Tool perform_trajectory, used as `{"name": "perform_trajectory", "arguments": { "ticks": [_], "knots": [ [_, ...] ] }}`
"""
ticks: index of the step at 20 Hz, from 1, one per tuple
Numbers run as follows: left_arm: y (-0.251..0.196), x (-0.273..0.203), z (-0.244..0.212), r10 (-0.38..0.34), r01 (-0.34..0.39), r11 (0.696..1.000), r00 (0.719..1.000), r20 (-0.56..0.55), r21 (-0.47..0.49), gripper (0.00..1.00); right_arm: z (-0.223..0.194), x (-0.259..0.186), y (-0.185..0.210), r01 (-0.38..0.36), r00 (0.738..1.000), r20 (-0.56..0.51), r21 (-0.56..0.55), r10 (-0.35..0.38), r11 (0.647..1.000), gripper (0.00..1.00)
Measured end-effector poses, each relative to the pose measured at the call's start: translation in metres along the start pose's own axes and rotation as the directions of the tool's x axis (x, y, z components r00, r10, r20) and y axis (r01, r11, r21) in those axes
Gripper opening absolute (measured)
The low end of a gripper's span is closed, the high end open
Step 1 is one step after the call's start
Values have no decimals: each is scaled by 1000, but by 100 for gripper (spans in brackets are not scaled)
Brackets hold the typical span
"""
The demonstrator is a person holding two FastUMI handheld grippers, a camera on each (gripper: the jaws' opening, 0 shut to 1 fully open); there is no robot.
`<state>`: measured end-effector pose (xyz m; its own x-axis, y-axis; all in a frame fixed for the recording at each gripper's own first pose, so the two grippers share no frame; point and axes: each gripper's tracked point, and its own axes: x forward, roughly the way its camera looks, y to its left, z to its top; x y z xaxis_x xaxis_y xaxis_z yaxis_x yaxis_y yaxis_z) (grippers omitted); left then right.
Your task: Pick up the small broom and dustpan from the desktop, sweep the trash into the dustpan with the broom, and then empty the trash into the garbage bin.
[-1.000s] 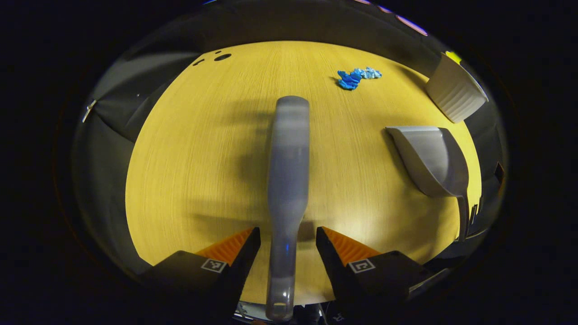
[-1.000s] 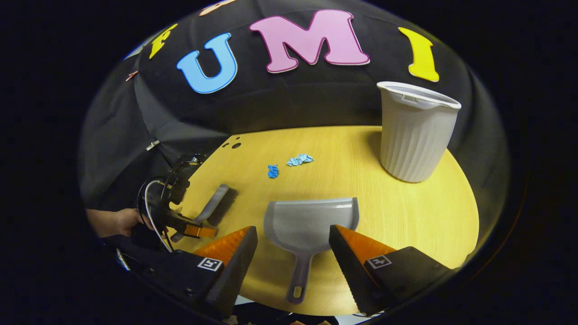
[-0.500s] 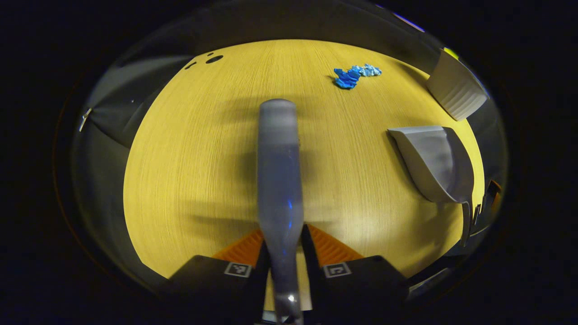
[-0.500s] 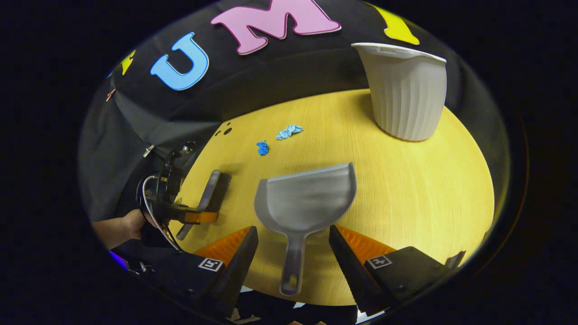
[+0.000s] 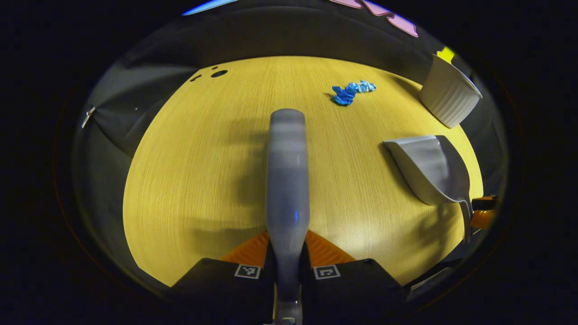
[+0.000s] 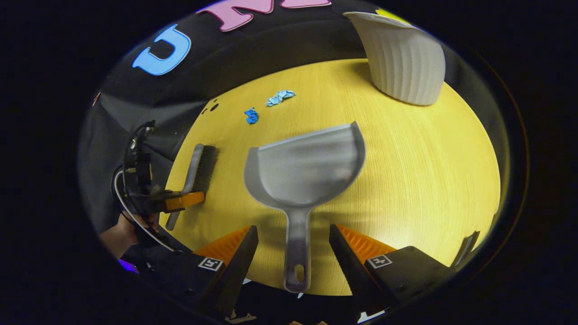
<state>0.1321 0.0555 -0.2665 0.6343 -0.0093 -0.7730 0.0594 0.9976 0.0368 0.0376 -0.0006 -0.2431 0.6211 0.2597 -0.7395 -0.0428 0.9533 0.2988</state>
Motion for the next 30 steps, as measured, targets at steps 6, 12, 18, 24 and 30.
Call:
{"name": "perform_trajectory", "arguments": {
  "ticks": [6,12,18,24,30],
  "knots": [
    [13,-22,20,-17,18,1000,997,74,-16,28,-11,18,-15,102,995,-13,34,-101,994,99],
    [17,-34,39,6,-16,996,994,111,86,28,1,44,-21,217,976,16,-1,-217,976,99],
    [-14,-33,46,-52,40,993,992,112,110,28,5,58,-24,260,966,-5,-20,-260,966,96],
    [-17,-14,72,-74,58,986,993,97,159,28,8,60,-25,240,971,-4,-83,-241,967,45],
    [-9,22,115,-68,48,975,994,87,216,28,15,56,-16,194,981,42,-153,-190,969,39]
  ]
}}
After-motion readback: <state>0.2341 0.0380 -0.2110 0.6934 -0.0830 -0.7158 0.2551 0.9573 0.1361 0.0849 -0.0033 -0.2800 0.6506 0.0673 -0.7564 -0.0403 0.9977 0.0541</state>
